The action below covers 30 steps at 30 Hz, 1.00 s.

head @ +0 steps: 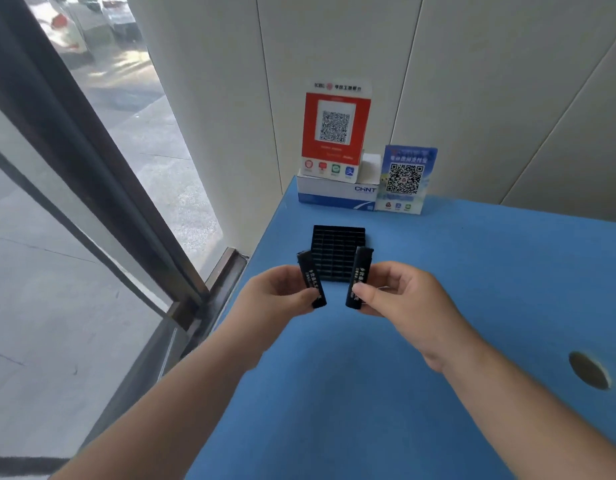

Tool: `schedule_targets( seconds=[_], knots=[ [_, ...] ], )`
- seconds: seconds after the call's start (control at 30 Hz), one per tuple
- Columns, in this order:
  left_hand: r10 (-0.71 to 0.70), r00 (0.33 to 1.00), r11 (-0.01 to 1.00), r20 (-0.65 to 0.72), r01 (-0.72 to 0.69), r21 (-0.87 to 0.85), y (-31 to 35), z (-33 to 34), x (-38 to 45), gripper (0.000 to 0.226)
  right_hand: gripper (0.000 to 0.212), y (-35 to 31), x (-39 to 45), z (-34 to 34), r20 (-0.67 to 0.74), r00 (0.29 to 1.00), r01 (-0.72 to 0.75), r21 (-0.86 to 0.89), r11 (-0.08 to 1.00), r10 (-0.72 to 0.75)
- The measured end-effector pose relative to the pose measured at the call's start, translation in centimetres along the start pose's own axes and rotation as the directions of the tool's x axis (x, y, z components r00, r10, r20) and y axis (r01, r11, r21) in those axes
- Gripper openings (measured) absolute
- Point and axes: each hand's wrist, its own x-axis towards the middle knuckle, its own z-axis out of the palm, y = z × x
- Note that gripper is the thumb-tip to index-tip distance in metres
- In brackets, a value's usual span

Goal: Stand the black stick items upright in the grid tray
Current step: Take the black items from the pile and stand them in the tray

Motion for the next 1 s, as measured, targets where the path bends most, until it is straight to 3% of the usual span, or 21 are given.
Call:
schedule_targets(
  seconds=[0.17,0.33,0.4,0.63,0.77,1.0],
  knots=[
    [0.092,0.995,0.993,0.043,-0.095,0.068,0.6,-2.1,8.6,0.019,0.014,0.4,3.9,1.6,-0.116,0.993,0.005,-0.037,0.999,-0.009],
    [0.242,0.969,0.866,0.049,-0.239,0.440,0.0,-2.8,16.9,0.014,0.015,1.0,7.8,2.5,-0.225,0.974,-0.010,-0.167,0.986,-0.028],
    [0.272,0.960,0.822,0.066,-0.267,0.504,-0.4,-2.6,18.8,0.014,0.015,1.2,8.8,2.5,-0.256,0.965,-0.001,-0.227,0.974,-0.058],
    [0.306,0.937,0.726,0.166,-0.343,0.596,-2.5,-2.6,21.3,0.011,0.013,1.8,13.0,1.9,-0.306,0.946,-0.007,-0.343,0.939,-0.105],
    [0.341,0.913,0.652,0.224,-0.401,0.644,-2.9,-2.7,21.8,0.018,0.018,2.3,15.1,1.8,-0.261,0.954,0.007,-0.467,0.884,-0.145],
    [0.396,0.878,0.571,0.270,-0.465,0.676,-3.4,-2.7,22.2,0.015,0.016,2.9,19.0,2.0,-0.216,0.964,0.033,-0.471,0.882,-0.152]
  ],
)
